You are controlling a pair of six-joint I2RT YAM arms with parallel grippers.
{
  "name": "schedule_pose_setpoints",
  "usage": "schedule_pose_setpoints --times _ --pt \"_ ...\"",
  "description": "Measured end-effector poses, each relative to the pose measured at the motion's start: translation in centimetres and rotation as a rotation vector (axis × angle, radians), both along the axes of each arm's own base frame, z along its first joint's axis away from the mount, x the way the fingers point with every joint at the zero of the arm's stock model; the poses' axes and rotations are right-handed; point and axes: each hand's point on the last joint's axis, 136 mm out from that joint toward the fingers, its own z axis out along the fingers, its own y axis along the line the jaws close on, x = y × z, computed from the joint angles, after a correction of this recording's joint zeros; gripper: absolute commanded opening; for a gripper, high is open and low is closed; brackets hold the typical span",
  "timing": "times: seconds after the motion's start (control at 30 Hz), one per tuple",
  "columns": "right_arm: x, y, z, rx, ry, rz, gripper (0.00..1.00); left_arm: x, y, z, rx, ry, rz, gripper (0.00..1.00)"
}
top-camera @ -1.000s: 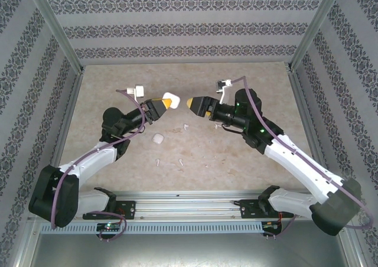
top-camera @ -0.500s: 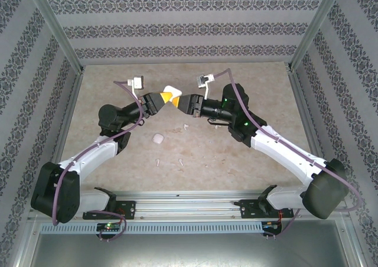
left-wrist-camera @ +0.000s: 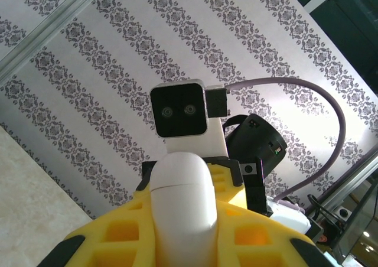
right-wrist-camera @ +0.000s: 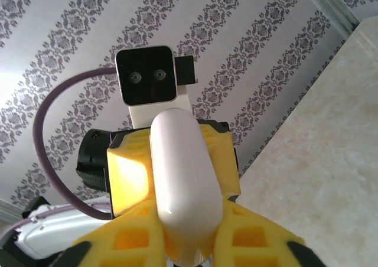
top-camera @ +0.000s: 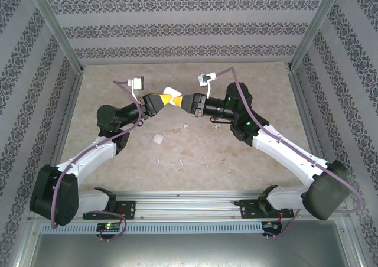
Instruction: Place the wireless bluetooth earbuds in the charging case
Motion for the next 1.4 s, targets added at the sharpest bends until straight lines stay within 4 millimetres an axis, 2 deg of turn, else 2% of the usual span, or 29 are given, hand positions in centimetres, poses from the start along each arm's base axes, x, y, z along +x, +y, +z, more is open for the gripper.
schedule_pose_setpoints --times 0.07,0.17,0.33,0.37,0.53,0.67,0.77,0.87,0.97,1.13,1.23,1.4 --pt "-0.1 0.0 0.0 0.000 -0.006 0.008 0.04 -0.1 0.1 0.1 0.002 -0.005 0.001 0.17" --pt "-0.3 0.0 -0.2 -0.007 -0.028 0.014 0.05 -0.5 0.1 -0.1 0.026 -0.006 -0.003 0.34" --pt "-0.5 -0.4 -1.5 -0.056 -0.060 0.013 0.05 -1.0 0.0 -1.6 0.101 0.011 -0.045 0.62" --pt "-0.6 -0.5 -1.9 -0.073 -0.063 0.015 0.05 -0.9 0.2 -1.9 0.113 0.016 -0.047 0.64" --pt "-1.2 -1.0 -3.7 -0.198 -0.103 0.041 0.05 -0.2 2.7 -3.1 0.191 0.037 0.010 0.69" --pt "-1.8 -1.5 -3.5 -0.275 -0.174 0.066 0.06 -2.1 3.6 -2.0 0.291 -0.086 0.048 0.69" --pt "-2.5 -1.9 -3.2 -0.309 -0.229 0.084 0.06 -4.8 3.7 -0.5 0.349 -0.263 0.051 0.69" --pt "-3.0 -2.0 -3.2 -0.320 -0.259 0.109 0.07 -6.5 3.6 -0.5 0.381 -0.356 0.021 0.69" --pt "-3.4 -1.7 -3.3 -0.319 -0.273 0.135 0.07 -6.8 3.3 -1.4 0.395 -0.369 -0.019 0.68" --pt "-4.3 -0.2 -4.4 -0.327 -0.277 0.198 0.07 -7.1 2.4 -4.2 0.404 -0.316 -0.088 0.66" --pt "-4.6 0.5 -5.0 -0.334 -0.272 0.225 0.07 -7.2 2.2 -4.6 0.404 -0.310 -0.096 0.63" --pt "-5.0 0.8 -4.6 -0.319 -0.292 0.239 0.07 -7.2 2.1 -4.7 0.405 -0.309 -0.099 0.57"
